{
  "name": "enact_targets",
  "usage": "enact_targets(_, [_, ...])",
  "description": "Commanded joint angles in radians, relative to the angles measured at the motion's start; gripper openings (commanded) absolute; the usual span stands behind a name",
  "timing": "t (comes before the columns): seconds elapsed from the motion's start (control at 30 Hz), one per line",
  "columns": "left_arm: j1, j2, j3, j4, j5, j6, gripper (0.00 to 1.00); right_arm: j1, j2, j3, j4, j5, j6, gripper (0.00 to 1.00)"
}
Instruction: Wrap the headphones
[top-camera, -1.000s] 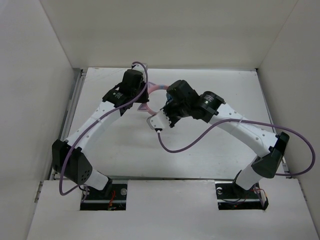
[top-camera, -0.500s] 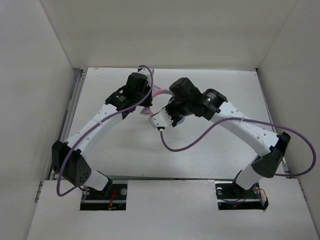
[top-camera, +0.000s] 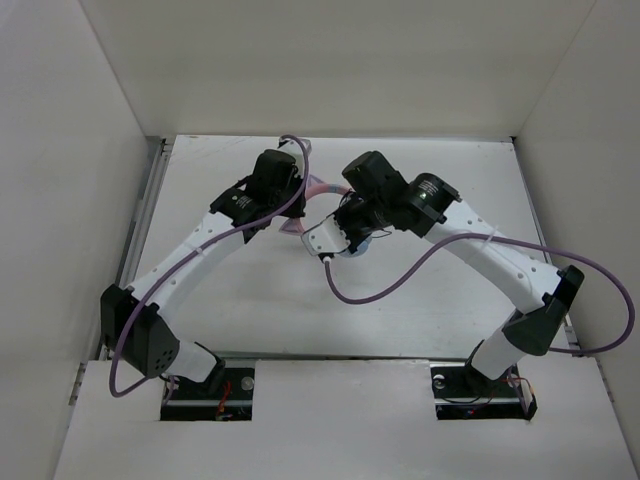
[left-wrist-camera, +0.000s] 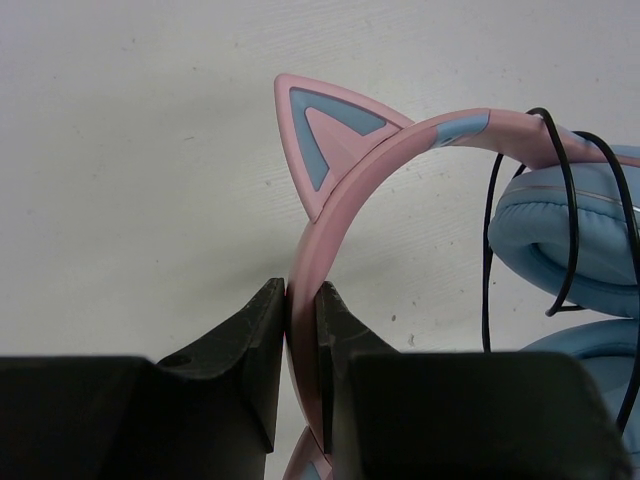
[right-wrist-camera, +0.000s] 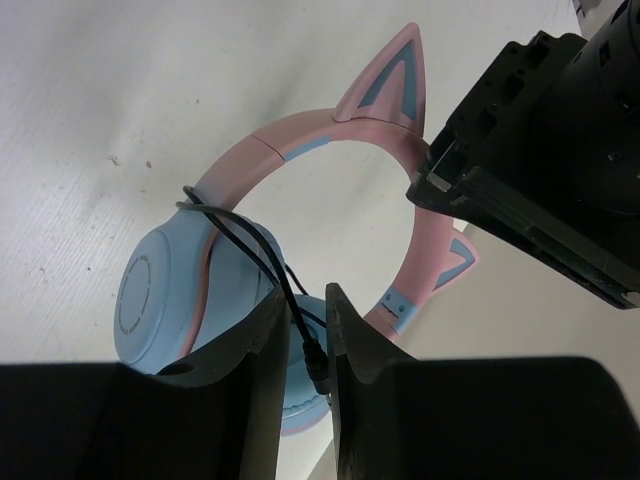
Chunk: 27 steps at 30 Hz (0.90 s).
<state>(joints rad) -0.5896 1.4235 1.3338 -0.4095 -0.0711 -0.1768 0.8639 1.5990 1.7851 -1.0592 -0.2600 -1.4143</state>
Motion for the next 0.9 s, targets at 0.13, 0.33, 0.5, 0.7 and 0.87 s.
enact_targets(0.13, [-0.016,-0.071,-0.002,0.071,0.024,-0.010,0.00,-0.022,0.029,0.062,-0.025,-0.062,0.021,0.27])
enact_targets(0.33, [-0.028,-0.077,0.001,0.069,0.028,0.000,0.00,-0.038,0.048,0.074,-0.021,-0.068,0.035,0.27])
enact_targets(0.5, [-0.031,-0.081,-0.004,0.070,0.025,0.008,0.00,-0.056,0.059,0.092,-0.025,-0.082,0.048,0.27])
enact_targets(0.7, [-0.035,-0.086,-0.013,0.072,0.024,0.014,0.00,-0.082,0.078,0.120,-0.030,-0.116,0.069,0.28])
enact_targets(0.87, [-0.042,-0.090,-0.015,0.072,0.028,0.019,0.00,-0.085,0.085,0.117,-0.041,-0.127,0.071,0.28])
